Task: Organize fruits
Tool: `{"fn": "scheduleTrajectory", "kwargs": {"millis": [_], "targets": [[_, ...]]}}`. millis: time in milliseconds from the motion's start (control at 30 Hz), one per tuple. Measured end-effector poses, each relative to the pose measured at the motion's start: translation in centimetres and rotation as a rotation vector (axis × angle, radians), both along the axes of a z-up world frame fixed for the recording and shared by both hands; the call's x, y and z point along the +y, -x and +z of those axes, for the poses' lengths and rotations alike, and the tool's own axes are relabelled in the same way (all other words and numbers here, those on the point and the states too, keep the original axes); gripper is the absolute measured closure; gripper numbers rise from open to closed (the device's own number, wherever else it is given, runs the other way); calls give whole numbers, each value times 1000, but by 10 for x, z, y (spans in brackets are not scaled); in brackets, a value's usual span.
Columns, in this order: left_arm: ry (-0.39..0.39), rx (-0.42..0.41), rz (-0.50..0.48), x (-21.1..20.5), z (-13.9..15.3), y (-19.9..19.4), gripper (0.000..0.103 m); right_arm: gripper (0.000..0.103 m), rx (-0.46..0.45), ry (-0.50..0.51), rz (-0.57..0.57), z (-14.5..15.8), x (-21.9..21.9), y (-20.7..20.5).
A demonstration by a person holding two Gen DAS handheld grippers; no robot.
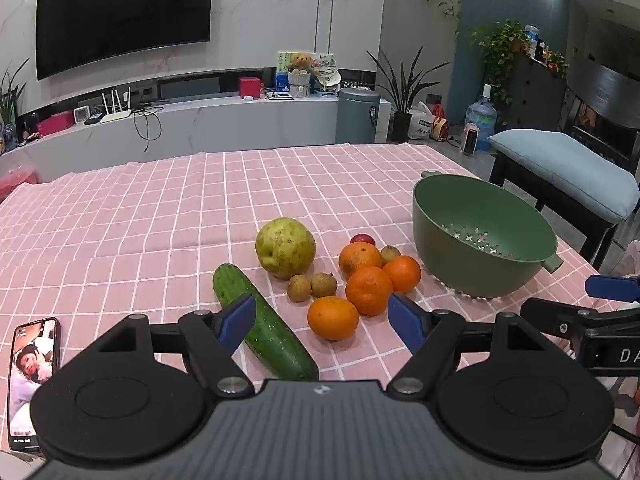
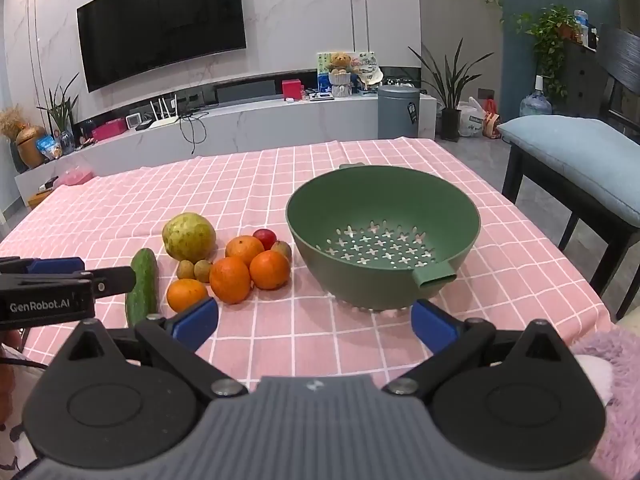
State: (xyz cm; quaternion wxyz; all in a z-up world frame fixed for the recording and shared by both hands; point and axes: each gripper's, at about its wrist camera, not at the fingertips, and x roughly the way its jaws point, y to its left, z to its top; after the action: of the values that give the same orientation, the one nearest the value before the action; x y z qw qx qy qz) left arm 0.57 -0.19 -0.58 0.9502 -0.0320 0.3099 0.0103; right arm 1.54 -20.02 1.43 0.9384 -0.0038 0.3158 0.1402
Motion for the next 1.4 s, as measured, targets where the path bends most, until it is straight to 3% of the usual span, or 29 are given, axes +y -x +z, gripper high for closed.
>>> {"fn": "scheduleTrajectory", "kwargs": {"millis": [1400], "targets": [[-2,3,0,0,0,1,15,4,37,61,16,-2,9,-2]]}}
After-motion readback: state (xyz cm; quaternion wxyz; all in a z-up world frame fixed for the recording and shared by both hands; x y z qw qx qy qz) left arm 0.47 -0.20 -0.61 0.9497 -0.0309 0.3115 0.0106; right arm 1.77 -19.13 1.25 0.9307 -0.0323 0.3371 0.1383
